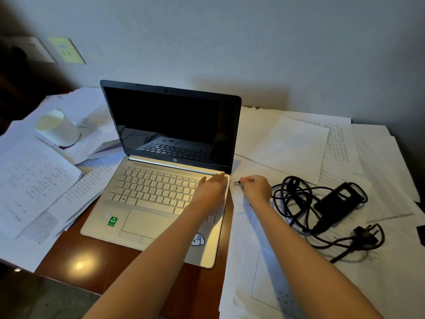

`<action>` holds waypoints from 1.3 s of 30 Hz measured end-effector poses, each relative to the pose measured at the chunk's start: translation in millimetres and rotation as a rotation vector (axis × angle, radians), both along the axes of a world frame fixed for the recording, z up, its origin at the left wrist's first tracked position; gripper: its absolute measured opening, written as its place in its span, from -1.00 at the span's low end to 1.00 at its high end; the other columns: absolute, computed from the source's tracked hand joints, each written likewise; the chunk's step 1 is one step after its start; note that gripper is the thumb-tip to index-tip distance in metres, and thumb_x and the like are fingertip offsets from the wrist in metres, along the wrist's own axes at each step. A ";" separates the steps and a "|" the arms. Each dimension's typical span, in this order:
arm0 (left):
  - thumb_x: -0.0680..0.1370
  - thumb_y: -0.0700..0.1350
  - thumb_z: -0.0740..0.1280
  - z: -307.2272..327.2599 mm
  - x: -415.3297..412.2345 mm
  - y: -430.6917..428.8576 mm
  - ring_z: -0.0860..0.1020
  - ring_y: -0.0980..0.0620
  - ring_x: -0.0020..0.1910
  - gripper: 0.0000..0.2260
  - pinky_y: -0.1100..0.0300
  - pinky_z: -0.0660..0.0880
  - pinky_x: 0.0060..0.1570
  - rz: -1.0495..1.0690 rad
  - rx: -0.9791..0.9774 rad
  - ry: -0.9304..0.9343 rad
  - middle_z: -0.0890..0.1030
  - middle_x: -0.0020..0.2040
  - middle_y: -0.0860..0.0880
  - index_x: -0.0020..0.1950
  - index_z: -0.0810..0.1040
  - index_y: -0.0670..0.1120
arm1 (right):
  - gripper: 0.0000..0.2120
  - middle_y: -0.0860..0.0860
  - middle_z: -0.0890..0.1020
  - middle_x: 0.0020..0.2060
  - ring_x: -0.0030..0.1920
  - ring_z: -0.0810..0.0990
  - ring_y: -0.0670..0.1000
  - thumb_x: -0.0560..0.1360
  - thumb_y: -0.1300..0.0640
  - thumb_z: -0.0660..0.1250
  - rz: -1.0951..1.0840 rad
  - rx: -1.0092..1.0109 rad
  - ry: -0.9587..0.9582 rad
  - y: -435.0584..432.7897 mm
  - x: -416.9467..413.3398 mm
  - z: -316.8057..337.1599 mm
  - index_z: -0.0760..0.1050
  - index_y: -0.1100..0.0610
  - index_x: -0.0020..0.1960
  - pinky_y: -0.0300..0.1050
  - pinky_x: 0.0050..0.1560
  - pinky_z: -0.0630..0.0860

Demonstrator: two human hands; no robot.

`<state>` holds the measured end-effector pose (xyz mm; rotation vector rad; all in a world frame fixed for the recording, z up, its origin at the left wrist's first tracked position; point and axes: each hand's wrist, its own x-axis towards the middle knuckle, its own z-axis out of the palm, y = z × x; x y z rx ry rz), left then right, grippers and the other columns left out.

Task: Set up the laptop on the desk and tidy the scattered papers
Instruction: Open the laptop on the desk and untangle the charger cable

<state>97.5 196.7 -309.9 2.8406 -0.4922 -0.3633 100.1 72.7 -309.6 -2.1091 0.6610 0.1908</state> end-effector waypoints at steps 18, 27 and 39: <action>0.63 -0.18 0.06 3.0 13.7 -5.3 0.56 -0.15 0.06 -0.74 0.14 0.41 -0.11 -0.048 0.166 -0.033 0.54 0.16 -0.16 0.29 0.37 -0.16 | -0.73 0.28 0.65 -0.13 -0.22 0.45 0.10 0.54 0.19 0.26 -0.132 0.096 0.029 15.5 4.2 -10.7 0.62 0.37 -0.11 -0.18 -0.19 0.30; 0.63 -0.18 0.05 7.2 12.8 -6.7 0.56 -0.15 0.07 -0.72 0.15 0.40 -0.14 -0.081 0.235 -0.056 0.53 0.16 -0.17 0.33 0.34 -0.17 | -0.78 0.21 0.66 -0.02 -0.13 0.49 0.09 0.53 0.17 0.29 -0.215 0.153 0.063 17.3 6.0 -9.8 0.64 0.29 0.01 -0.19 -0.13 0.34; 0.64 -0.17 0.07 9.7 16.4 -0.4 0.55 -0.13 0.07 -0.76 0.14 0.45 -0.05 -0.085 0.152 -0.020 0.56 0.13 -0.15 0.22 0.44 -0.17 | -0.78 0.24 0.66 -0.07 -0.16 0.53 0.14 0.55 0.20 0.28 -0.229 0.096 0.037 19.7 2.1 -5.9 0.63 0.34 -0.06 -0.19 -0.17 0.34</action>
